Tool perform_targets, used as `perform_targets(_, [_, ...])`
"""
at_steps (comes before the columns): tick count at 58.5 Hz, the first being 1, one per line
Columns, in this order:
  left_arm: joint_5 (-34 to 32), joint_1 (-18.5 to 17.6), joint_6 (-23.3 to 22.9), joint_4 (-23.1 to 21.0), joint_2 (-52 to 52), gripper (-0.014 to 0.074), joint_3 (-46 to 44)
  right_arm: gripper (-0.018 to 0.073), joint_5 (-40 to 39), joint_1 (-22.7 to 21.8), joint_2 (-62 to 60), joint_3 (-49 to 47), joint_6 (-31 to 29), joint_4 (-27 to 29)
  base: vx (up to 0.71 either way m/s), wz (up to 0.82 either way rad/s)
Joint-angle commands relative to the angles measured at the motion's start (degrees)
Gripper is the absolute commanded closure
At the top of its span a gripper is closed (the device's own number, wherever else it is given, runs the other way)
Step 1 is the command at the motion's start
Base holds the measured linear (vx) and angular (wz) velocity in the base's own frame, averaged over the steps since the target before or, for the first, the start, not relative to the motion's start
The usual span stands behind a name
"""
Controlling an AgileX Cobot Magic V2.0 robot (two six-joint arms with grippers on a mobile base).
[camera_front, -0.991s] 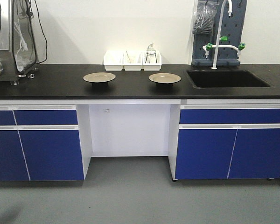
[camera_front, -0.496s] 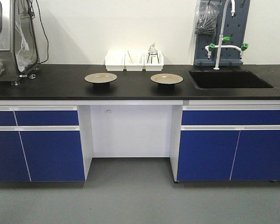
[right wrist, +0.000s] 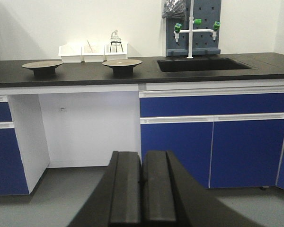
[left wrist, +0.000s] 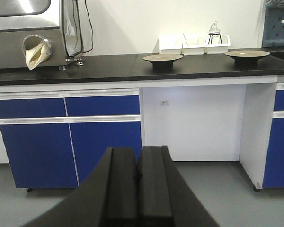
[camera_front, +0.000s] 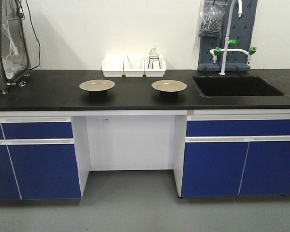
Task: Arrange circular plates on left workspace
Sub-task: 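Drive the base up to the counter facing the two tan plates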
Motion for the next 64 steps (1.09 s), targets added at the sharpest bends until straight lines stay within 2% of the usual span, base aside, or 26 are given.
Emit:
perform_targets(1, [-4.6,-0.3,-0.4,-0.1,-0.8,0.0594,0.6,0.0559,-4.8,-0.3,-0.9,0.3,0.0,0.0,0.26,0.05])
perform_targets(64, [-4.6,-0.3,-0.4,-0.1,-0.8,0.0594,0.6,0.0559,-4.8,-0.3,-0.9,0.3,0.0,0.0,0.40,0.04])
